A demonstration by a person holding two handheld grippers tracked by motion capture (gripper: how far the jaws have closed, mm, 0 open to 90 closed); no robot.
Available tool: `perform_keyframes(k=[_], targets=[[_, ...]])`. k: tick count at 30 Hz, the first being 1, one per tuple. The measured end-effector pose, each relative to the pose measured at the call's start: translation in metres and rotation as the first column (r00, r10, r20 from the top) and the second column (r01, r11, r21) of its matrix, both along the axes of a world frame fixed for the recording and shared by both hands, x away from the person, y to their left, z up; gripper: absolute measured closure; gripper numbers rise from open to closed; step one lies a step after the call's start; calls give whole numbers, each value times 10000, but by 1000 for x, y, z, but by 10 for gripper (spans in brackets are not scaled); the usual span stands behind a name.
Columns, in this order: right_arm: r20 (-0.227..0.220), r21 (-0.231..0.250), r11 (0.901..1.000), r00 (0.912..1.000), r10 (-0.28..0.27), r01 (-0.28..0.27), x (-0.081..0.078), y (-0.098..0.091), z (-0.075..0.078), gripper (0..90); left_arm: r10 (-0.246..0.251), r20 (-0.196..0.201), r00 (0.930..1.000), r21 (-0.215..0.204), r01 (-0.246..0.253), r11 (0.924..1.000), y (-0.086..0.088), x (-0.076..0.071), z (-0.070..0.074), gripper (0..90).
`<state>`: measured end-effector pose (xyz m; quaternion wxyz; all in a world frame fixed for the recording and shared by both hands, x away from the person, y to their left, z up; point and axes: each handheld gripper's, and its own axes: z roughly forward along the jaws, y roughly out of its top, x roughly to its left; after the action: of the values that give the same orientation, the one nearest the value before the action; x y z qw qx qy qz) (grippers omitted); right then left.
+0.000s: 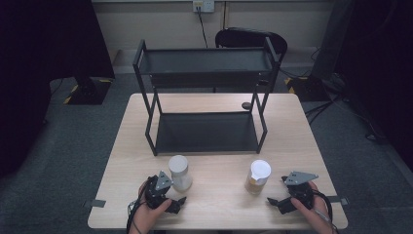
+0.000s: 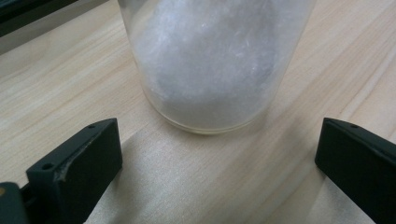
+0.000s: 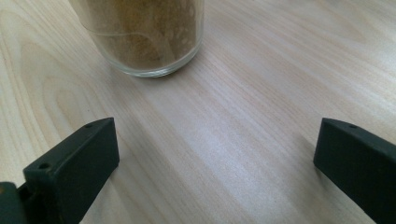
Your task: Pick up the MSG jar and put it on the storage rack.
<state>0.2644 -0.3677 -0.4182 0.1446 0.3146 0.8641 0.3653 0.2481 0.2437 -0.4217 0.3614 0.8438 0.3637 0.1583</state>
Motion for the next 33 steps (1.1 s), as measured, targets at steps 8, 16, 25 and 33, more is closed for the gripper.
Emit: perform_keyframes(k=[8,16,25,33], targets=[[1,2,10000,10000,2,-2,0,0,0,0,-15,-67,10000,46,15,10000,0,-1,2,12],[3,2,10000,10000,2,-2,0,0,0,0,64,-30,10000,-487,-66,9988,6,-3,11,20],[2,4,10000,10000,0,0,0,0,0,0,-10,37,10000,-1081,14,9941,10,-2,23,19],[4,1,10000,10000,0,0,0,0,0,0,-18,72,10000,-1435,29,9897,12,-2,31,17]])
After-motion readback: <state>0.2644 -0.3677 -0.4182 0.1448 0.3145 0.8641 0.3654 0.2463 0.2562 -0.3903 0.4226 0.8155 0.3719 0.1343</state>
